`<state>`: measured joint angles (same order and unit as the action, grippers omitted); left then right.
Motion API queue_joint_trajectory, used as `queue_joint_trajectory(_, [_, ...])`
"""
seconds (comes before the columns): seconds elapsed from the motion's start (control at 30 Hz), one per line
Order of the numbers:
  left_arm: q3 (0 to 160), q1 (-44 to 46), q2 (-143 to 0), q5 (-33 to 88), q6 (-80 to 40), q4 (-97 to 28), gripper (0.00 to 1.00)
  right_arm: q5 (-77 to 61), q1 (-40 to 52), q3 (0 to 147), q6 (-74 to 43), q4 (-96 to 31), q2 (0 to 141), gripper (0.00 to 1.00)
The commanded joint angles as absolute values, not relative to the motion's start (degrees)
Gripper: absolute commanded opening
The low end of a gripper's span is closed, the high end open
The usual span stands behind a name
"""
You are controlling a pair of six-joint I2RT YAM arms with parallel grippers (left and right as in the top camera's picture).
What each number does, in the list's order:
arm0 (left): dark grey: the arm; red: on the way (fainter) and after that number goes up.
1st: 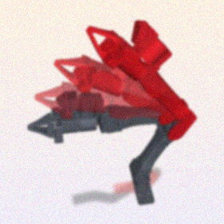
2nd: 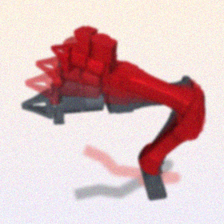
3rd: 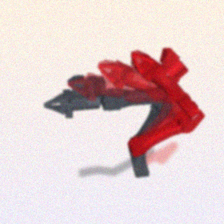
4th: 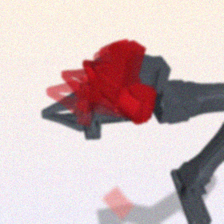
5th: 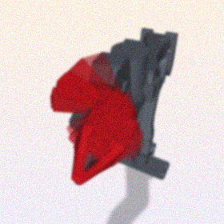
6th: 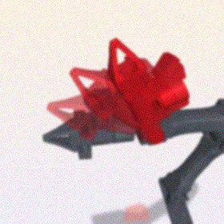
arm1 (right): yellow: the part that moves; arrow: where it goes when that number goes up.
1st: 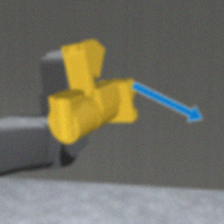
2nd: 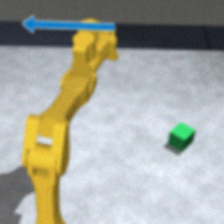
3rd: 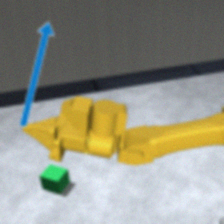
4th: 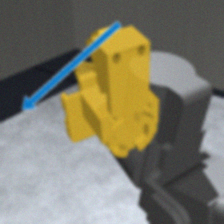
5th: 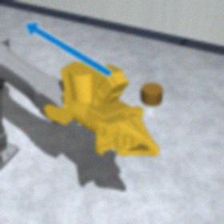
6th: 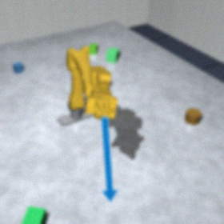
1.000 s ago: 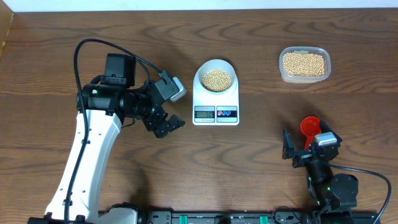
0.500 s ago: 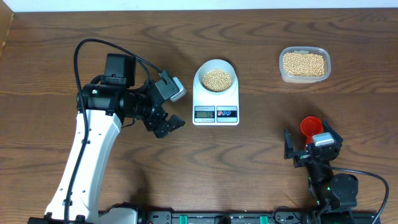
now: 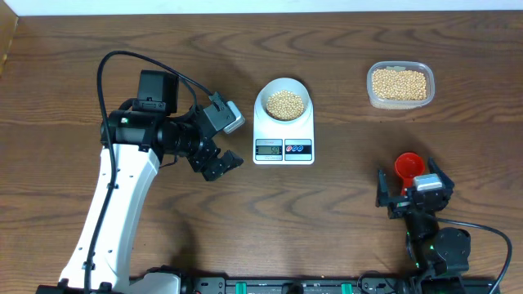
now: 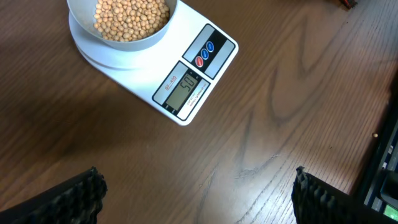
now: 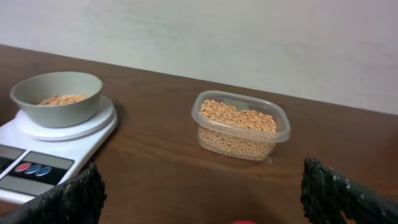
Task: Scoop item into bowl and weigh 50g on scale
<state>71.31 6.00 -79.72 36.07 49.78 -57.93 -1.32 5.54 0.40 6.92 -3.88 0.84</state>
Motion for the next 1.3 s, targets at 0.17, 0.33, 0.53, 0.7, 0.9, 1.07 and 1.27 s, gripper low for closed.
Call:
queue_joint_trajectory(0.17, [72.2, 5.8, -79.0, 36.4, 50.5, -58.0, 0.98, 2.7, 6.0, 0.3, 4.1, -4.0, 0.3, 0.99])
queue_joint_trajectory(0.33, [72.2, 5.7, -79.0, 36.4, 50.5, -58.0, 0.98, 3.6, 6.0, 0.3, 3.4, -3.9, 0.3, 0.99])
queue_joint_trajectory(0.53, [72.2, 5.7, -79.0, 36.4, 50.5, -58.0, 0.98, 4.3, 6.0, 0.3, 2.6, -3.8, 0.3, 0.99])
queue_joint_trajectory(0.7, [72.2, 5.7, -79.0, 36.4, 50.5, -58.0, 0.98, 4.2, 6.0, 0.3, 3.1, -3.8, 0.3, 0.99])
queue_joint_trajectory(0.9, [72.2, 5.7, -79.0, 36.4, 50.5, -58.0, 0.98, 4.0, 6.0, 0.3, 4.1, -3.8, 0.3, 0.99])
queue_joint_trajectory(1.07, [72.2, 5.7, -79.0, 36.4, 50.5, -58.0, 0.98, 3.9, 6.0, 0.3, 4.8, -3.8, 0.3, 0.99])
queue_joint_trajectory(1.27, [72.2, 5.7, -79.0, 36.4, 50.5, -58.0, 0.98, 3.9, 6.0, 0.3, 4.8, -3.9, 0.3, 0.99])
